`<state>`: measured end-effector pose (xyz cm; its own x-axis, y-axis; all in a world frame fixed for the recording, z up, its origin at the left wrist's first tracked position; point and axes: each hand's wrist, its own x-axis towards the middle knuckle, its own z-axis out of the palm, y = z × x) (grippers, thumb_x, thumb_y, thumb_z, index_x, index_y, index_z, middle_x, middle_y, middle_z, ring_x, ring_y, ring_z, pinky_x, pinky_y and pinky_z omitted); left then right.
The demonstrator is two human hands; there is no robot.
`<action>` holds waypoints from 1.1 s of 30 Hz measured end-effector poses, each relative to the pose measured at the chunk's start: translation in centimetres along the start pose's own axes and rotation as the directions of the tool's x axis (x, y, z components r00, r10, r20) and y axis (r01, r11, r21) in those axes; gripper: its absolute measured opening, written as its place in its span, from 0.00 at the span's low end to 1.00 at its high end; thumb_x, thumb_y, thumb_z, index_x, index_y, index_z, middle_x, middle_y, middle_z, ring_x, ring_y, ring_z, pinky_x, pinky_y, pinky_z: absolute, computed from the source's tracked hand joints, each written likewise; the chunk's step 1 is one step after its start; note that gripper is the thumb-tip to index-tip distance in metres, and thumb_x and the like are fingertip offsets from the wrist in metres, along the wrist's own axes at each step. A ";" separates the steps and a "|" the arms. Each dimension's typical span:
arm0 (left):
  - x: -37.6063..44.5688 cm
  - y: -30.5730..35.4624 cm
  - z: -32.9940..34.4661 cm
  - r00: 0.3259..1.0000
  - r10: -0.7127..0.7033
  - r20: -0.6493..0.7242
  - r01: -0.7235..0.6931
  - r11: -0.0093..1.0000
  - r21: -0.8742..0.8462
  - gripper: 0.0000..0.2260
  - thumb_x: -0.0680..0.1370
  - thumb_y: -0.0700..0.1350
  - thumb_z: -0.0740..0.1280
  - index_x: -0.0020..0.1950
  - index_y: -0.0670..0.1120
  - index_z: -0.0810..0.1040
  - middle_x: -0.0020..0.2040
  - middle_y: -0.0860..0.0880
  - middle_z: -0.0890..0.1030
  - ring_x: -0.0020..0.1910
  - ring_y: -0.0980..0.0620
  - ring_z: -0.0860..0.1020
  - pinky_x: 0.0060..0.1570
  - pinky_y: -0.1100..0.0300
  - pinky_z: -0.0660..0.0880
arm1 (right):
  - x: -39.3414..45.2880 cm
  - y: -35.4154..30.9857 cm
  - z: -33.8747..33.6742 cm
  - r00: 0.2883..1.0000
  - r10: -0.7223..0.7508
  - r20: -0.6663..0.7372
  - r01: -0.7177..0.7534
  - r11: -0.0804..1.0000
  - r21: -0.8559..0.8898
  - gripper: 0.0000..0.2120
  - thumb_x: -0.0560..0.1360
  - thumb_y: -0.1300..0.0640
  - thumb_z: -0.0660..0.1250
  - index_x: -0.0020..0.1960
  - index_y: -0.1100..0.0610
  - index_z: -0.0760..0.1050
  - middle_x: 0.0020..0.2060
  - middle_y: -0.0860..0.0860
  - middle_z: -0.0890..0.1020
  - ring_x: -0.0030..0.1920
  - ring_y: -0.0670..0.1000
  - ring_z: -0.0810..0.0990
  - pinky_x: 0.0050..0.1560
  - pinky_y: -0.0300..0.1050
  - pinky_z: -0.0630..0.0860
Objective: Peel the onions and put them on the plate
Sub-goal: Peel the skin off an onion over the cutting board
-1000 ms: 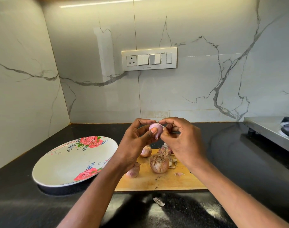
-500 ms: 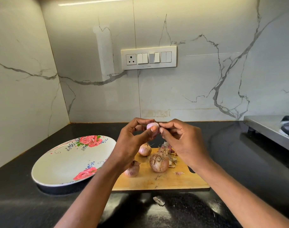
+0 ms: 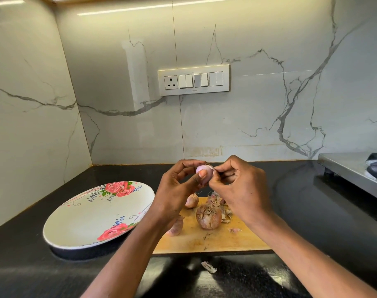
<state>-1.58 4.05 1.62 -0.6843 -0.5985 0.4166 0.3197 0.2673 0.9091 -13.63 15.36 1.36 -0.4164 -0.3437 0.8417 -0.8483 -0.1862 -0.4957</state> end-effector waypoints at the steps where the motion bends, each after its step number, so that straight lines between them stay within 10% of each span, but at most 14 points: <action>1: -0.1 0.1 0.0 1.000 -0.009 0.011 0.010 1.000 -0.022 0.17 0.72 0.49 0.74 0.59 0.46 0.82 0.57 0.47 0.85 0.60 0.47 0.83 0.58 0.51 0.81 | 0.0 0.0 -0.1 1.000 0.005 0.002 -0.005 1.000 0.003 0.06 0.71 0.61 0.78 0.43 0.58 0.81 0.35 0.46 0.84 0.34 0.42 0.84 0.34 0.37 0.80; 23: 0.3 0.8 -0.7 0.982 -0.176 -0.074 0.155 0.961 -0.229 0.14 0.77 0.42 0.69 0.62 0.45 0.80 0.54 0.42 0.86 0.52 0.45 0.86 0.50 0.58 0.83 | 1.7 0.7 -1.9 0.946 0.257 0.198 -0.310 0.895 0.321 0.06 0.76 0.60 0.72 0.50 0.51 0.80 0.41 0.48 0.87 0.40 0.48 0.86 0.44 0.39 0.82; 29: 0.1 0.7 -0.9 0.986 -0.161 -0.037 0.157 0.983 -0.099 0.19 0.73 0.50 0.70 0.63 0.47 0.79 0.52 0.44 0.86 0.49 0.49 0.85 0.50 0.58 0.81 | 0.6 2.8 -2.4 0.776 0.289 0.560 -0.217 0.957 -0.193 0.07 0.78 0.58 0.71 0.52 0.47 0.84 0.42 0.42 0.87 0.41 0.38 0.84 0.47 0.38 0.80; 33: 0.2 0.5 -0.7 0.986 -0.168 -0.011 0.167 0.985 -0.043 0.20 0.71 0.51 0.71 0.62 0.47 0.80 0.50 0.47 0.87 0.50 0.51 0.86 0.51 0.59 0.80 | 0.7 2.8 -2.1 0.818 0.230 0.527 -0.125 0.966 -0.226 0.09 0.80 0.52 0.70 0.58 0.47 0.83 0.50 0.39 0.84 0.48 0.36 0.80 0.47 0.26 0.72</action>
<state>-1.10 3.58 2.13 -0.7212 -0.6428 0.2582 0.2287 0.1308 0.9647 -17.04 16.54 1.03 -0.3633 -0.8090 0.4620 -0.8412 0.0717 -0.5359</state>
